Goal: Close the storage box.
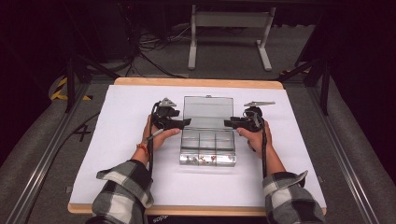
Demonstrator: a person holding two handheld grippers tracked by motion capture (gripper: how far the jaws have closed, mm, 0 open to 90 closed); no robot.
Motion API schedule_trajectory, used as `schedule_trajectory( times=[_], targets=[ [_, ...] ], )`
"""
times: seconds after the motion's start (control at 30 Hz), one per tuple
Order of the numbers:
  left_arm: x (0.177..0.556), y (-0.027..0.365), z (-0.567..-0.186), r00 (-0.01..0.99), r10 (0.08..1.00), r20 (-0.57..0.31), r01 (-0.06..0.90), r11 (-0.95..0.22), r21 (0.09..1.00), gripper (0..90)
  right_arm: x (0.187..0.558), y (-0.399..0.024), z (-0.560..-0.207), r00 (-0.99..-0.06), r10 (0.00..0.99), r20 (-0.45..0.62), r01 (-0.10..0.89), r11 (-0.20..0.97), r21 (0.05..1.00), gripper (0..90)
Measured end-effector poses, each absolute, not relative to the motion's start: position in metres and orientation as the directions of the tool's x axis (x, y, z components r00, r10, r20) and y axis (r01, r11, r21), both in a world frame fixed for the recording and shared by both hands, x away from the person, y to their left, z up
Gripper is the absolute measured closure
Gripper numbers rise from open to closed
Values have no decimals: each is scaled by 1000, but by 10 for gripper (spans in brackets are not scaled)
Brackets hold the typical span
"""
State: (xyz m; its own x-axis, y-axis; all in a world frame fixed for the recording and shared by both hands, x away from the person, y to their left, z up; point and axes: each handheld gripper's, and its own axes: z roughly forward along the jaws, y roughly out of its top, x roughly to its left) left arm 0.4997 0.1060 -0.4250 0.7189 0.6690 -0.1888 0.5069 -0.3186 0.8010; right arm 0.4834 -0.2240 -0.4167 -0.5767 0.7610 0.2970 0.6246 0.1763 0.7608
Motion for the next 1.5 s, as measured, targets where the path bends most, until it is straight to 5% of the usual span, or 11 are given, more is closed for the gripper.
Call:
schedule_trajectory(
  times=[0.43,1.07,1.5],
  targets=[
    [495,101,-421,746,637,-194,483,-317,816,491,472,-223,-411,-605,770,203,567,237,789,624],
    [482,109,-407,784,606,-137,410,-338,847,588,459,-225,-401,-639,763,97,482,299,823,770],
    [467,116,-394,817,570,-88,347,-364,864,655,451,-223,-391,-678,733,53,428,335,840,735]
  ],
)
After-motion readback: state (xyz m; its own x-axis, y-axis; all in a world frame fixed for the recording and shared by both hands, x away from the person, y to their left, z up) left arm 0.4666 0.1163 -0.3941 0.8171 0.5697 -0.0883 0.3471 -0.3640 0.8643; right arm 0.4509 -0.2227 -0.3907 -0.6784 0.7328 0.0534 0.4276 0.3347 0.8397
